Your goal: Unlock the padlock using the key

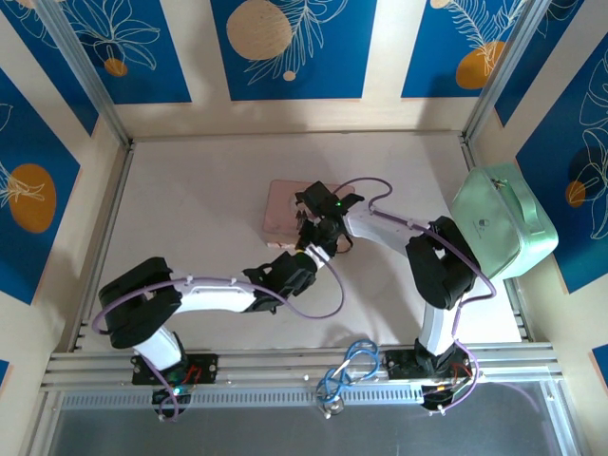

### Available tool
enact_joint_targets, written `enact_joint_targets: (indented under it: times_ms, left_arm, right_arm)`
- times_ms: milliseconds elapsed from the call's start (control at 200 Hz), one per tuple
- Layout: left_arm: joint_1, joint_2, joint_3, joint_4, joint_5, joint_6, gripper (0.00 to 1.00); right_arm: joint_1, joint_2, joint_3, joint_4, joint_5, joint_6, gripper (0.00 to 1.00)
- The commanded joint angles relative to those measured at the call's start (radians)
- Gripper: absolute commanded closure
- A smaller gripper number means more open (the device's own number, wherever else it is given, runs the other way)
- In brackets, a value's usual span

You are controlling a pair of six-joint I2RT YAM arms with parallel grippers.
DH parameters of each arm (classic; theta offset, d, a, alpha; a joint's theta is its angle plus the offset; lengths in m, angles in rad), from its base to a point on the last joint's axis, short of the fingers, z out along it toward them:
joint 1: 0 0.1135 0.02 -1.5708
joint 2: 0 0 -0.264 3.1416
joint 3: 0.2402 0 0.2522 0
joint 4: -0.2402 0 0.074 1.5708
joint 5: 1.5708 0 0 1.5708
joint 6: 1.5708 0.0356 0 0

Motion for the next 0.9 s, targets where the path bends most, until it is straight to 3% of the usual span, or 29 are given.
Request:
enact_joint_targets:
  times_ms: [0, 105, 215, 365, 470, 560, 615, 650, 670, 800, 895]
  left_arm:
    - [-0.038, -0.018, -0.010, 0.202, -0.006, 0.208, 1.00]
    - [-0.071, -0.005, -0.025, 0.257, -0.046, 0.285, 1.00]
    - [-0.117, 0.069, -0.032, 0.389, -0.171, 0.451, 1.00]
    - [-0.123, 0.120, -0.031, 0.461, -0.215, 0.513, 1.00]
    - [-0.120, 0.096, -0.028, 0.454, -0.223, 0.459, 1.00]
    - [-0.097, -0.012, 0.003, 0.234, -0.139, 0.254, 1.00]
    - [-0.080, -0.083, 0.031, 0.080, -0.100, 0.100, 0.68]
    - [-0.079, -0.120, 0.039, 0.014, -0.122, 0.020, 0.42]
    - [-0.080, -0.144, 0.042, -0.026, -0.122, -0.015, 0.33]
    - [-0.061, -0.372, 0.037, -0.217, -0.137, -0.235, 0.15]
    - [0.044, -0.536, 0.048, -0.379, -0.090, -0.431, 0.09]
  right_arm:
    - [0.093, 0.066, -0.057, -0.096, -0.240, 0.059, 1.00]
    - [0.069, 0.093, -0.042, -0.083, -0.239, 0.055, 1.00]
    - [0.036, 0.100, 0.002, -0.091, -0.245, 0.050, 1.00]
    - [0.019, 0.093, 0.012, -0.097, -0.259, 0.042, 1.00]
    - [0.015, 0.095, -0.017, -0.066, -0.282, 0.049, 1.00]
    - [0.024, 0.099, -0.031, -0.056, -0.280, 0.054, 1.00]
    - [0.030, 0.103, -0.036, -0.053, -0.274, 0.056, 1.00]
    - [0.032, 0.103, -0.036, -0.055, -0.265, 0.055, 1.00]
    - [0.035, 0.103, -0.036, -0.056, -0.260, 0.054, 1.00]
    - [0.045, 0.114, -0.030, -0.063, -0.242, 0.054, 1.00]
    - [0.061, 0.121, -0.017, -0.096, -0.208, 0.042, 1.00]
